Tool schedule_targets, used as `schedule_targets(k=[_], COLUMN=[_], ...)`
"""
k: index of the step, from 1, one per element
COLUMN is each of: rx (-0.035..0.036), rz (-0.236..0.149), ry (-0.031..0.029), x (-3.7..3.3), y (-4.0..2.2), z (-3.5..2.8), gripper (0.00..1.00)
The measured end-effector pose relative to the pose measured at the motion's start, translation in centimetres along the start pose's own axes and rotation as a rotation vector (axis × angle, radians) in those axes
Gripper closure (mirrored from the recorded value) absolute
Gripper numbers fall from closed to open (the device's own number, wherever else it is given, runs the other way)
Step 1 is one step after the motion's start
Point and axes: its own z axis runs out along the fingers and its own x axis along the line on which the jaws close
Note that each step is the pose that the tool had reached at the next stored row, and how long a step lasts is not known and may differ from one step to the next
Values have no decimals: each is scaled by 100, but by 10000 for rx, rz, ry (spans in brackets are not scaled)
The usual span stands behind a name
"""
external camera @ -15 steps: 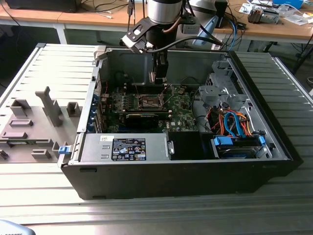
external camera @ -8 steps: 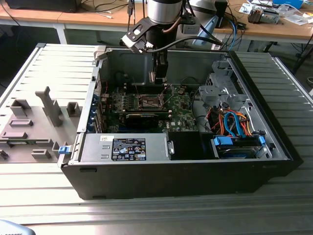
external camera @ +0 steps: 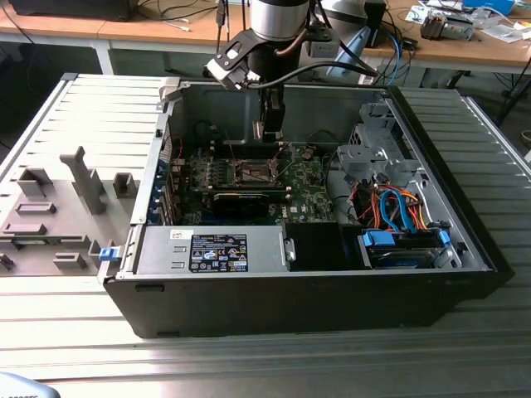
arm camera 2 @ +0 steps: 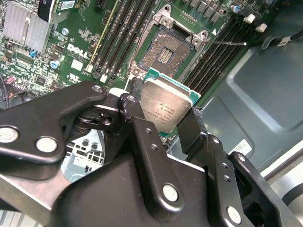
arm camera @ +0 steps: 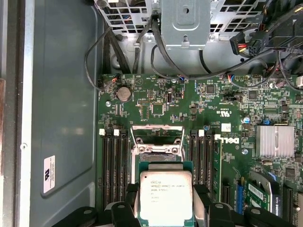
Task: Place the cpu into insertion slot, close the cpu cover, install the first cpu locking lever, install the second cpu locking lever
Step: 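Place the cpu into insertion slot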
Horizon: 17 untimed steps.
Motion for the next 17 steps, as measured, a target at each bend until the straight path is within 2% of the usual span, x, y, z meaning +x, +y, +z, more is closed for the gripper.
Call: schedule_targets(k=[17], rx=[-5], rz=[116], ry=[-1], x=[0], y=[0], z=[0], gripper=[46])
